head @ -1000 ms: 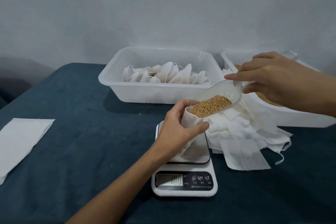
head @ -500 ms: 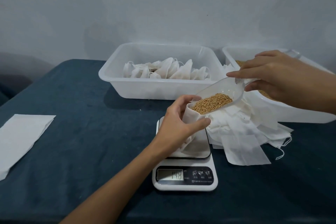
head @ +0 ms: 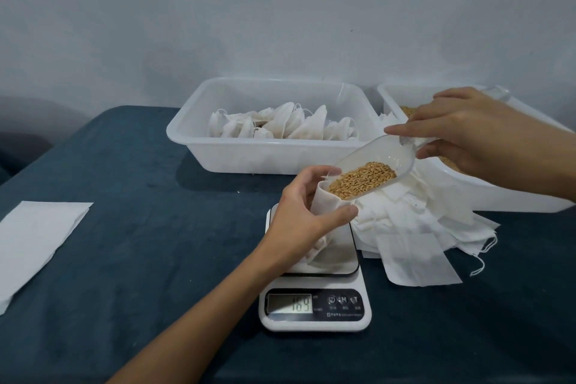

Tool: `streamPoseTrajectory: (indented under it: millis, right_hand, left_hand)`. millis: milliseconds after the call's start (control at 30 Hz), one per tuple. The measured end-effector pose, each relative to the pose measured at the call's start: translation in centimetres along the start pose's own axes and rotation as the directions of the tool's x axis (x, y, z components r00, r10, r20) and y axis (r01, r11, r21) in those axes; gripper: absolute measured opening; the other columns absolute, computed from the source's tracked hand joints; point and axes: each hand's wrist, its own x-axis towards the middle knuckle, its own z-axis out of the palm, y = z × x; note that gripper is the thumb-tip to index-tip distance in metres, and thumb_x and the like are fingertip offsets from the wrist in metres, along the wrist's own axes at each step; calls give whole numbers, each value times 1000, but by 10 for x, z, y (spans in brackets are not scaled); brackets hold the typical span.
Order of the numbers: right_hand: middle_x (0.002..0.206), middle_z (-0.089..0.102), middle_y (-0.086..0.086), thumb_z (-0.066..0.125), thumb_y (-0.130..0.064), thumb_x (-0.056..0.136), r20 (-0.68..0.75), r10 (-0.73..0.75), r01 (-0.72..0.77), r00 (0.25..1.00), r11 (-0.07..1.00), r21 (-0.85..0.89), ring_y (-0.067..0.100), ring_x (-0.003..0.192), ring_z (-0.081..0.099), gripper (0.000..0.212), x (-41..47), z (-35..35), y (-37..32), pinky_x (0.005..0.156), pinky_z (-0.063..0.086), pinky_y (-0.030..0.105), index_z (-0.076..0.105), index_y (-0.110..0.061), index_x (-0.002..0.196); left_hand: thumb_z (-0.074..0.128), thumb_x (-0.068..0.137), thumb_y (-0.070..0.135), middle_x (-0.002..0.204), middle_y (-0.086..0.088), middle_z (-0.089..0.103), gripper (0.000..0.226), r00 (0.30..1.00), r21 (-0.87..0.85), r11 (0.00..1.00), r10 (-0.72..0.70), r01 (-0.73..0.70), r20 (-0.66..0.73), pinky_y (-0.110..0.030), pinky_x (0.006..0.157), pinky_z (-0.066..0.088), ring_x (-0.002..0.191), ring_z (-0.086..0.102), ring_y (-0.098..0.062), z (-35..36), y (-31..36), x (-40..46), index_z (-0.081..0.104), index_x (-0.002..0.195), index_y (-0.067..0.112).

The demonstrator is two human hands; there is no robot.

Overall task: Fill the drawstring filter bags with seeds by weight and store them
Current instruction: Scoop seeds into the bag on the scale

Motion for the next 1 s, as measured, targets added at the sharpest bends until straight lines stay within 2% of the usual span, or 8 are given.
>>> streamPoseTrajectory:
  millis: [167, 300, 500, 767, 1000]
  right_hand:
    - [98, 73, 1, 82, -4, 78, 4, -2, 2, 1000, 1000, 2, 32, 93, 68, 48, 2, -3, -4, 96, 45, 53, 71, -14, 124]
    - [99, 73, 2, 81, -2, 78, 1, 0, 0, 1000, 1000, 9, 33, 94, 68, 47, 3, -4, -6, 97, 45, 55, 72, -12, 123]
    - [100, 73, 2, 81, -3, 79, -2, -1, 1, 1000, 1000, 7, 33, 96, 68, 47, 2, -5, -7, 98, 45, 55, 71, -13, 124]
    - [99, 73, 2, 81, -3, 78, -3, 0, 0, 1000, 1000, 2, 32, 94, 68, 47, 2, -5, -8, 97, 45, 55, 72, -13, 123]
    - [100, 73, 2, 81, -3, 79, 5, 1, -1, 1000, 1000, -2, 32, 95, 68, 47, 2, -5, -8, 98, 45, 55, 72, -13, 124]
  left_hand:
    - [85, 80, 21, 126, 8, 71, 53, 1000, 11, 1000, 11, -11, -7, -34, 103, 54, 119, 68, -15, -1, 1, 0, 63, 127, 29]
    - [85, 81, 17, 125, 6, 72, 53, 1000, 0, 1000, 4, -4, -5, -33, 100, 56, 115, 70, -14, -1, 2, -1, 63, 128, 27]
    - [86, 80, 19, 128, 6, 70, 52, 1000, 25, 1000, 0, 1, -11, -45, 108, 52, 124, 65, -17, -2, 1, -1, 64, 126, 30]
    - [86, 79, 21, 125, 11, 71, 51, 1000, 14, 1000, 6, -5, -19, -35, 102, 56, 121, 67, -15, -1, 1, 0, 65, 124, 31]
    - [86, 80, 21, 128, 9, 70, 52, 1000, 18, 1000, 0, 0, -12, -46, 108, 53, 125, 65, -18, -2, 1, 0, 64, 126, 31]
